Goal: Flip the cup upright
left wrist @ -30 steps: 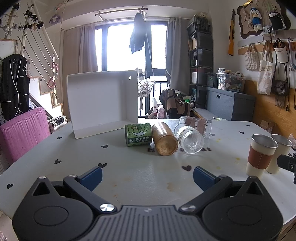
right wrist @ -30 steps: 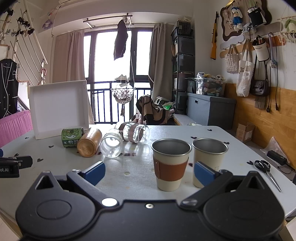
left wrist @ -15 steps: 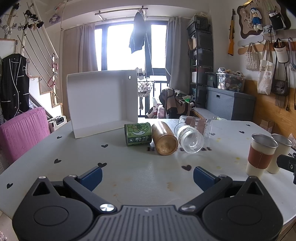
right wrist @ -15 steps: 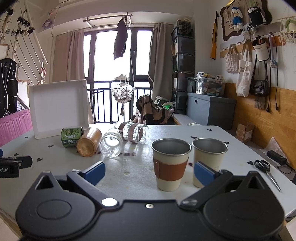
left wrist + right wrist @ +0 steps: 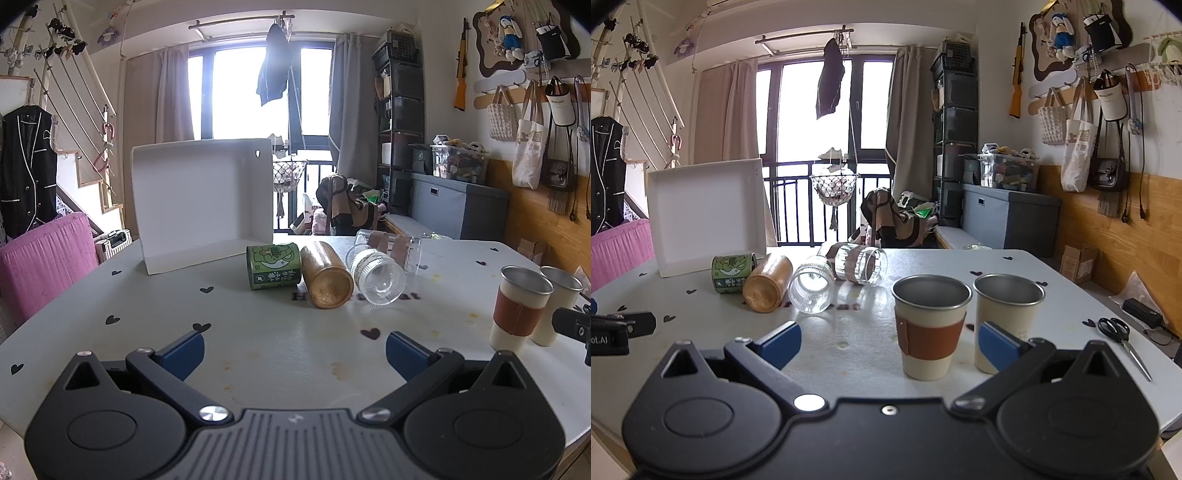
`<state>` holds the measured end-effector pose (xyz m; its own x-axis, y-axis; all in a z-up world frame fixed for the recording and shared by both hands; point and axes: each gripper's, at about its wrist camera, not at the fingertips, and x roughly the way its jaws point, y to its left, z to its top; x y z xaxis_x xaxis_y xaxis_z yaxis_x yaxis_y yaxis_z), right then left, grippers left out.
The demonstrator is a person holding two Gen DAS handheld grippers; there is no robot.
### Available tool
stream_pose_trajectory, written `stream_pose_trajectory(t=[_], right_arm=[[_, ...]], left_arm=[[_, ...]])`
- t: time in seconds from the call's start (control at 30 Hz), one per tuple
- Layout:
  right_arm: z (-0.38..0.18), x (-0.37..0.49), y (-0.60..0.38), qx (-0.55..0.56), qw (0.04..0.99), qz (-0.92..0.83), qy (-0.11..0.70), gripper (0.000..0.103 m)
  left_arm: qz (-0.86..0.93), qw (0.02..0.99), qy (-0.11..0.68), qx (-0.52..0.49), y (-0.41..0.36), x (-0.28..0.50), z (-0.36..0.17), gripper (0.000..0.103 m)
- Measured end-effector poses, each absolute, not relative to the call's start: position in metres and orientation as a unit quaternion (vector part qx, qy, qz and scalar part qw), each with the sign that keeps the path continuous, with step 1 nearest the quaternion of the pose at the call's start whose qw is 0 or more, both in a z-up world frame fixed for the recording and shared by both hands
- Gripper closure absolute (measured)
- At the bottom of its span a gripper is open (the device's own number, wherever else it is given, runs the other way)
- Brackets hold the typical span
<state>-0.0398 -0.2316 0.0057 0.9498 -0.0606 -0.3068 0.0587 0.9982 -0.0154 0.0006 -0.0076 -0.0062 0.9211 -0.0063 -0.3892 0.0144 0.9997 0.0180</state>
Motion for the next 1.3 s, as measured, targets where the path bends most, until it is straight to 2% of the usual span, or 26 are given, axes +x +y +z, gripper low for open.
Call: stream_pose_trajectory(t=[0.4,0.67,1.0,1.3], right_arm=[[0.019,-0.028,-0.233,0.017,0.991,-0.002,0.135,0.000],[0.040,0.048,-0.204,0.015,0.990,0.055,0.127,0.003],[0.028,0.213,-0.161,0.057,0.963,0.038,0.260,0.021],[-0.023,0.307,-0.169,0.129,0.917,0.019,0.376,0.023]], left_arm=[[-0.004,0.977,0.215,-0.006,0.001,0.009,-0.020,0.000],[-0.001,0.974,0.226,-0.023,0.030,0.027,-0.030,0.000],[0.006,0.969,0.243,-0.037,0.058,0.045,-0.043,0.000],[0.018,0.965,0.258,-0.046,0.071,0.055,-0.052,0.000]])
